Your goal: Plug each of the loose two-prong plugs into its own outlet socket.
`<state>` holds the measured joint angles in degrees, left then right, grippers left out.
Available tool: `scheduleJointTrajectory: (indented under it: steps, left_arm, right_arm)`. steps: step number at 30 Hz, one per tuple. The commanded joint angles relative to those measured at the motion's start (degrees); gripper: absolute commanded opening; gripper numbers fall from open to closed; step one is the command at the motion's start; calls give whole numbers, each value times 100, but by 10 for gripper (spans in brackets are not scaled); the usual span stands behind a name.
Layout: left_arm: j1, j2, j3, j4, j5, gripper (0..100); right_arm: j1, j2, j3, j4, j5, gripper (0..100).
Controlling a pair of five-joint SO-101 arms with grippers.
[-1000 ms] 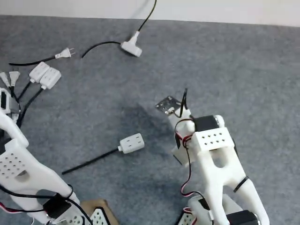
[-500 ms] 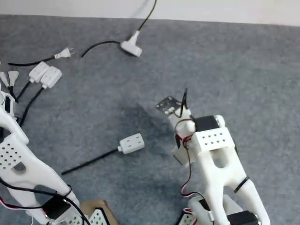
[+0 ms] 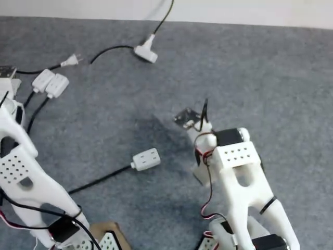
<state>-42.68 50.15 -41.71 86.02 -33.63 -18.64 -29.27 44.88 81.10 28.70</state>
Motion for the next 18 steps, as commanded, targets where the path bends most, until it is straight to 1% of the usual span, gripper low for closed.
scheduleJointTrajectory:
  steps: [1,6,8,13,18]
  left_arm:
    - [514,-110,-338,413,-62,14]
    - [971,-400,-1385,1240,-62,12]
    - [1130,-514,-1754,1433,-53,12]
    - [1367,-848,-1842,1495,132,14]
    - [1376,-857,-1780,1486,141,14]
  right_arm:
    - [-66,-145,-189,110,-53,313]
    - [-66,-136,-189,110,-44,313]
    - [-66,-136,-189,110,-44,313]
    - [-66,-136,-189,110,-44,313]
    - [-66,-136,-189,110,18,313]
